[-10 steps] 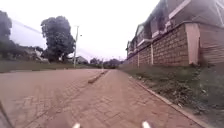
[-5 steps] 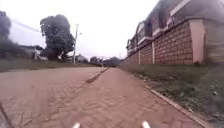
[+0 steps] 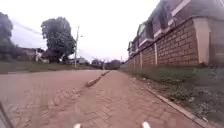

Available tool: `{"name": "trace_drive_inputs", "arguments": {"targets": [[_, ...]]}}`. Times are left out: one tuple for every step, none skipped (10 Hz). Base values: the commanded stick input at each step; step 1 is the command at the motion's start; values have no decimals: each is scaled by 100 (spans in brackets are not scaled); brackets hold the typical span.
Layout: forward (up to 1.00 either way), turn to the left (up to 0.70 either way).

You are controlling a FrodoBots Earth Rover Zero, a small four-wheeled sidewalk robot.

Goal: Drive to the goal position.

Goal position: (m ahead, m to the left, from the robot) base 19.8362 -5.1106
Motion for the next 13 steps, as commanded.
{"name": "trace_drive_inputs", "arguments": {"targets": [[50,0],[50,0],[50,0],[50,0],[50,1],[50,6],[50,18],[50,17],[50,13],[50,3],[50,10],[50,0],[50,4]]}}
